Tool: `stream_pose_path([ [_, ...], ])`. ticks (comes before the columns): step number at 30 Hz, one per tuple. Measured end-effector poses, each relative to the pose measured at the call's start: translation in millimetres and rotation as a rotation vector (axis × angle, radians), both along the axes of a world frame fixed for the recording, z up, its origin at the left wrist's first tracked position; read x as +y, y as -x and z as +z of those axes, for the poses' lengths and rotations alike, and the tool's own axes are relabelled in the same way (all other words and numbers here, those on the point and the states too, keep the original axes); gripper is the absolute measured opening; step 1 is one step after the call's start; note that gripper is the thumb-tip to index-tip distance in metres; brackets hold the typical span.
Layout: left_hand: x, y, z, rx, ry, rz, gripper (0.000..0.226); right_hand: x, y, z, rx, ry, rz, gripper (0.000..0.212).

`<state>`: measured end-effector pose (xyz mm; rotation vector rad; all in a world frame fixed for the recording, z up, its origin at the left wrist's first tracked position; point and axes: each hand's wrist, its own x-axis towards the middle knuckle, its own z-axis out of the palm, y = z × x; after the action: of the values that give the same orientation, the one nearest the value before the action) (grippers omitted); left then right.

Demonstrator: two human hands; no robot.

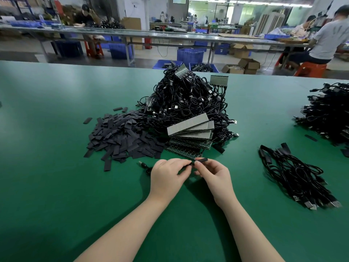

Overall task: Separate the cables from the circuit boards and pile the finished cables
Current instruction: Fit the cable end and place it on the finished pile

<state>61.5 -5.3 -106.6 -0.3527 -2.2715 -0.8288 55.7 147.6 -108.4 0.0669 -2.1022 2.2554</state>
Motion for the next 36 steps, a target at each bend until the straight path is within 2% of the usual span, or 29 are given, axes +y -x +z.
stream_pose_path([
  [8, 0.5, -0.4, 0.0, -0.017, 0.003, -0.001, 0.014, -2.8, -3.0, 2.3, 0.011, -0.115, 0.015, 0.005],
  [15, 1.2, 0.5, -1.3, -0.005, -0.003, -0.014, 0.012, -2.4, -2.2, 2.8, 0.027, -0.085, -0.021, 0.013],
  [25, -0.8, 1.7, -4.6, 0.023, 0.054, -0.011, 0.015, -1.7, 0.9, 1.0, 0.036, -0.177, 0.016, 0.016],
  [30, 0.6, 0.6, -1.0, -0.036, -0.012, 0.032, 0.015, -5.6, -0.6, -2.1, 0.079, -0.217, -0.034, 0.006],
  [33, 0.6, 1.5, 0.5, -0.071, -0.023, 0.077, 0.013, -5.1, -3.5, -6.2, 0.120, -0.206, -0.159, 0.041],
  [36, 1.5, 1.4, 0.6, -0.077, -0.008, 0.085, 0.015, -6.7, -5.8, -8.9, 0.173, -0.281, -0.144, 0.052],
])
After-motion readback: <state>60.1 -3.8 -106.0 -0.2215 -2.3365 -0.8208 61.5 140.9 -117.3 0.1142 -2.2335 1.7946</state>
